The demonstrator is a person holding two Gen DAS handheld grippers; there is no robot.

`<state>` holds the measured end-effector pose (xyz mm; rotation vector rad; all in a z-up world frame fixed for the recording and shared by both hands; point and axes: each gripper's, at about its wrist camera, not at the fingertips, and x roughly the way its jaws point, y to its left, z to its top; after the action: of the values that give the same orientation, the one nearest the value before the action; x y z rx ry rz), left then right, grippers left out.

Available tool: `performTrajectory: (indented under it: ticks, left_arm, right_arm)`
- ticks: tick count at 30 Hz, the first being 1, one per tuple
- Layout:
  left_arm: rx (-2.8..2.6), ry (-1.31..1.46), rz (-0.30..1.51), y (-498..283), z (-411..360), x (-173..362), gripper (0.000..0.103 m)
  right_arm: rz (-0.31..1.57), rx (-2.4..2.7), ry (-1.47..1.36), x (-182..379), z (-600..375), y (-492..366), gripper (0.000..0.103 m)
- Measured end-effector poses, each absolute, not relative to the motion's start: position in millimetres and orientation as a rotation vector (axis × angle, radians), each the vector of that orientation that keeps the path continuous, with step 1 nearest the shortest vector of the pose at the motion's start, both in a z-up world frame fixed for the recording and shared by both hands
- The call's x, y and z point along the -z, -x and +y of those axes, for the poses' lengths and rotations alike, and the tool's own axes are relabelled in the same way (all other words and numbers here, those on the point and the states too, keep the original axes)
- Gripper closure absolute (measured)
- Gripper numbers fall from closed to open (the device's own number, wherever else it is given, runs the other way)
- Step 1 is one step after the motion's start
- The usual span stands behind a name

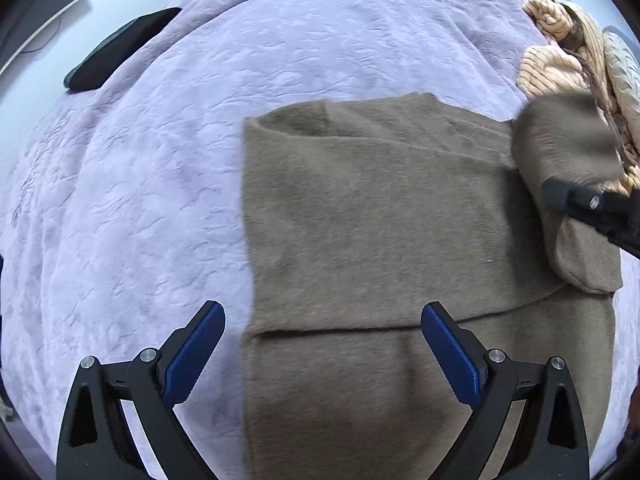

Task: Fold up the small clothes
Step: 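Fold the held sleeve across the sweater body and release with the right gripper, then grasp the sweater side edge with the right gripper and fold it inward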

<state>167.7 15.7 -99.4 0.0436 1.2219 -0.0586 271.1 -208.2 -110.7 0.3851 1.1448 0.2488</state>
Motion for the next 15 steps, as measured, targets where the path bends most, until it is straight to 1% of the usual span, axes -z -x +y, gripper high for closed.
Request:
performTrajectory:
  ticks: [5, 6, 7, 8, 9, 11, 12, 13, 15]
  left_arm:
    - [0.011, -0.031, 1.237, -163.6, 43.6, 104.2, 0.004]
    - [0.007, -0.027, 1.239, -163.5, 48.0, 104.7, 0.004]
    - [0.004, -0.022, 1.239, -163.6, 51.2, 104.6, 0.004]
    - [0.002, -0.015, 1.237, -163.8, 54.4, 104.1, 0.004]
    - [0.001, -0.003, 1.235, -164.4, 57.3, 102.8, 0.004]
    - [0.003, 0.022, 1.230, -165.6, 61.6, 99.9, 0.004]
    - [0.005, 0.031, 1.226, -166.4, 62.7, 97.8, 0.004]
    - [0.006, 0.036, 1.224, -167.1, 63.0, 95.7, 0.004]
    - [0.012, 0.042, 1.219, -169.0, 58.8, 91.8, 0.004]
  right_arm:
    - [1.244, -0.318, -0.185, 141.0, -151.7, -267.4, 0.095]
    - [1.261, -0.319, -0.162, 147.8, -144.5, -269.0, 0.094]
    - [1.276, -0.313, -0.141, 153.3, -140.0, -269.9, 0.091]
    - [1.285, -0.304, -0.132, 156.3, -137.3, -270.4, 0.090]
    - [1.286, -0.303, -0.131, 155.8, -134.1, -269.9, 0.086]
    - [1.296, -0.327, -0.145, 152.9, -132.5, -268.5, 0.064]
    - [1.299, -0.339, -0.151, 149.9, -134.8, -268.0, 0.045]
    - [1.295, -0.356, -0.155, 144.6, -135.0, -264.7, 0.043]
    - [1.280, -0.396, -0.161, 131.1, -135.1, -257.7, 0.043]
